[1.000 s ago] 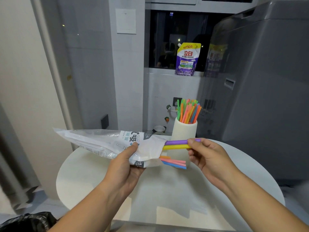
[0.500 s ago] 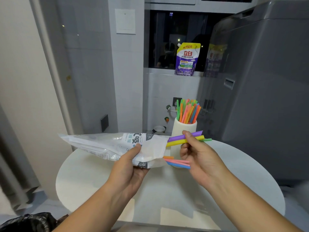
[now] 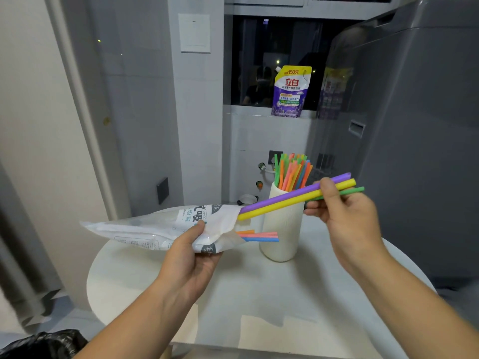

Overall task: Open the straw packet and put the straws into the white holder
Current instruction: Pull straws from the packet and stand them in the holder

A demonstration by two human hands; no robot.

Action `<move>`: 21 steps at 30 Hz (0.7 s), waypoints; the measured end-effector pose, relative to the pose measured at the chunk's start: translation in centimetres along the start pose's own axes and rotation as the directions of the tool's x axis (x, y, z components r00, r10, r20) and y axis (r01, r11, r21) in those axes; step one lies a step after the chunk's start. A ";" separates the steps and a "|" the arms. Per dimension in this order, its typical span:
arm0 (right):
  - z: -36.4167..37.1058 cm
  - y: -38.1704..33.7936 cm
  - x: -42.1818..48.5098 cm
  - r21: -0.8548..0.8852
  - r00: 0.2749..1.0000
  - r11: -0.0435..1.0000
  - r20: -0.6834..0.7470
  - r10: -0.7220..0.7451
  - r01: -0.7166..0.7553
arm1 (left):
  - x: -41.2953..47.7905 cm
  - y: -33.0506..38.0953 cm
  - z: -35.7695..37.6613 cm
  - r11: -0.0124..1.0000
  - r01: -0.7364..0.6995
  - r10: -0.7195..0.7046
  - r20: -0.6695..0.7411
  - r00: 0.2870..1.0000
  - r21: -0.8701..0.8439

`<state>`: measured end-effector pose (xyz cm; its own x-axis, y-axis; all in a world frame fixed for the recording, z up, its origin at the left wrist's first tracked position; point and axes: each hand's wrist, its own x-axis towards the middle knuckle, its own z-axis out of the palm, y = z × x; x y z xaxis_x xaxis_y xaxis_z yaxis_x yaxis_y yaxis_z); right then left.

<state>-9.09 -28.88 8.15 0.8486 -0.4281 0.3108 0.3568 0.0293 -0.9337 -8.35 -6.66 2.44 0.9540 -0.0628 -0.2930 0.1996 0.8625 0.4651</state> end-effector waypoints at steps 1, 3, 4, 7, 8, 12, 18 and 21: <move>-0.3 -0.3 0.4 -0.008 1.000 1.000 -0.001 -0.013 0.013 | 0.1 0.1 0.0 1.000 0.001 -0.001 0.000 1.000 -0.002; -0.9 -0.9 1.0 -0.022 0.999 0.999 -0.002 -0.032 0.032 | 0.2 0.2 0.0 1.000 -0.001 0.001 0.001 1.000 -0.015; -1.2 -1.1 1.3 -0.032 0.999 0.999 -0.004 -0.039 0.039 | 0.2 0.2 0.0 1.000 -0.004 0.004 -0.001 1.000 -0.020; -2.3 -2.2 2.3 -0.023 0.997 0.998 -0.030 -0.067 0.067 | 0.4 0.3 -0.1 1.000 -0.009 0.008 -0.020 1.000 -0.022; -2.7 -2.7 2.6 -0.006 0.996 0.997 -0.046 -0.079 0.079 | 0.5 0.3 -0.1 1.000 -0.011 0.011 -0.026 1.000 -0.024; -4.1 -4.5 4.0 0.061 0.982 0.988 -0.135 -0.131 0.141 | 0.8 0.3 -0.4 1.000 -0.022 0.021 -0.032 0.999 -0.015; -4.1 -5.2 4.2 -0.046 0.962 0.980 -0.183 -0.200 0.195 | 1.0 -0.2 -0.2 1.000 -0.013 0.014 -0.020 1.000 0.005; -3.8 -5.6 3.6 -0.163 0.945 0.956 -0.183 -0.272 0.243 | 0.9 -0.3 -0.2 1.000 -0.013 0.014 -0.018 1.000 0.018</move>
<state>-9.51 -34.06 13.84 0.6330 -0.5781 0.5149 0.4839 -0.2237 -0.8461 -7.55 -6.86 1.92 0.9525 -0.0418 -0.3017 0.1908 0.8541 0.4839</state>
